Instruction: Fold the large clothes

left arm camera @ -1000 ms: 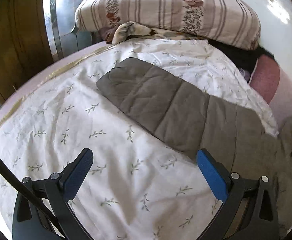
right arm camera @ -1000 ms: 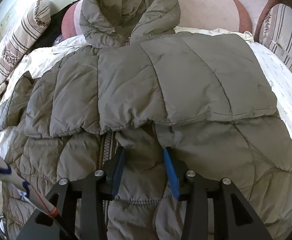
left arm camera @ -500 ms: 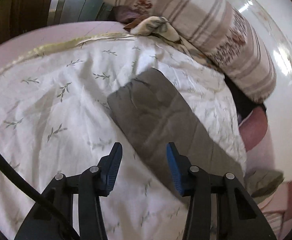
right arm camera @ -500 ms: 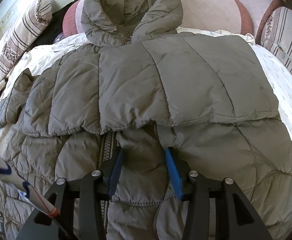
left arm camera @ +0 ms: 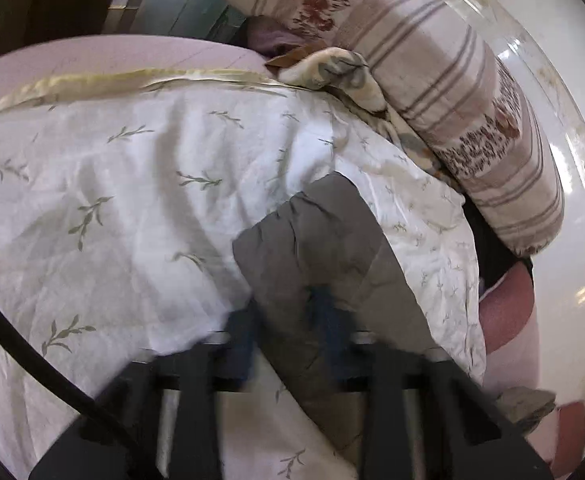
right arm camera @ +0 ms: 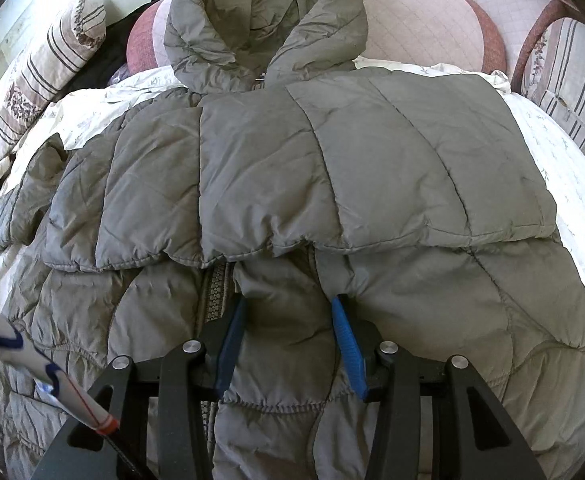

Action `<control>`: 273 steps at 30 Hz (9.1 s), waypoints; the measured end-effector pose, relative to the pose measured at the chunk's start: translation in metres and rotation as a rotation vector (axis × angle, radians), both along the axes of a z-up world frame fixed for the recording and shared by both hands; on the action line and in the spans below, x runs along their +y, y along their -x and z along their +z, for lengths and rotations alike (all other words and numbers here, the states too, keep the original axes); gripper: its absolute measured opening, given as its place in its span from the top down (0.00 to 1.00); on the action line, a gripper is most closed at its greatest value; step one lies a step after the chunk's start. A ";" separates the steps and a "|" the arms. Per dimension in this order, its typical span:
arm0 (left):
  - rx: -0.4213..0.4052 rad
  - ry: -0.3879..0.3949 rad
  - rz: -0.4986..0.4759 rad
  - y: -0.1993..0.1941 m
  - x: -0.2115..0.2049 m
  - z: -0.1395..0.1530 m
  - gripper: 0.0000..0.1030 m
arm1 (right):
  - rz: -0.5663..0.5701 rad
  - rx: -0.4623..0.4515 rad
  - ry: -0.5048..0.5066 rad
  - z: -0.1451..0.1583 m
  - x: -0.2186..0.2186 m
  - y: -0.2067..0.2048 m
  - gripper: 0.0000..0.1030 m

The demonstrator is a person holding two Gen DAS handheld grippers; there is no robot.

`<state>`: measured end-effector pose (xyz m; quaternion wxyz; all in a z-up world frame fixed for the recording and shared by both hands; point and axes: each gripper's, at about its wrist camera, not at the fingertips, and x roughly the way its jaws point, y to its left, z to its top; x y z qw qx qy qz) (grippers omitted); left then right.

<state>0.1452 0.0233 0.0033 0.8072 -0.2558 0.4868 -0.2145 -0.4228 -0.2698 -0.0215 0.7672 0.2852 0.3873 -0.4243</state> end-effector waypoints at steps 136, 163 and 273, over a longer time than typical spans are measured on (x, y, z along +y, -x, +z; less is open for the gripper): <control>-0.525 -0.559 -0.666 0.393 -0.279 0.030 0.16 | -0.417 -0.100 0.136 0.048 -0.048 0.090 0.57; -0.520 -0.565 -0.664 0.390 -0.280 0.028 0.12 | -0.239 -0.045 0.157 0.028 -0.048 0.050 0.56; -0.718 -0.461 -0.380 0.331 -0.244 0.108 0.12 | -0.252 -0.062 0.206 0.183 -0.335 -0.069 0.51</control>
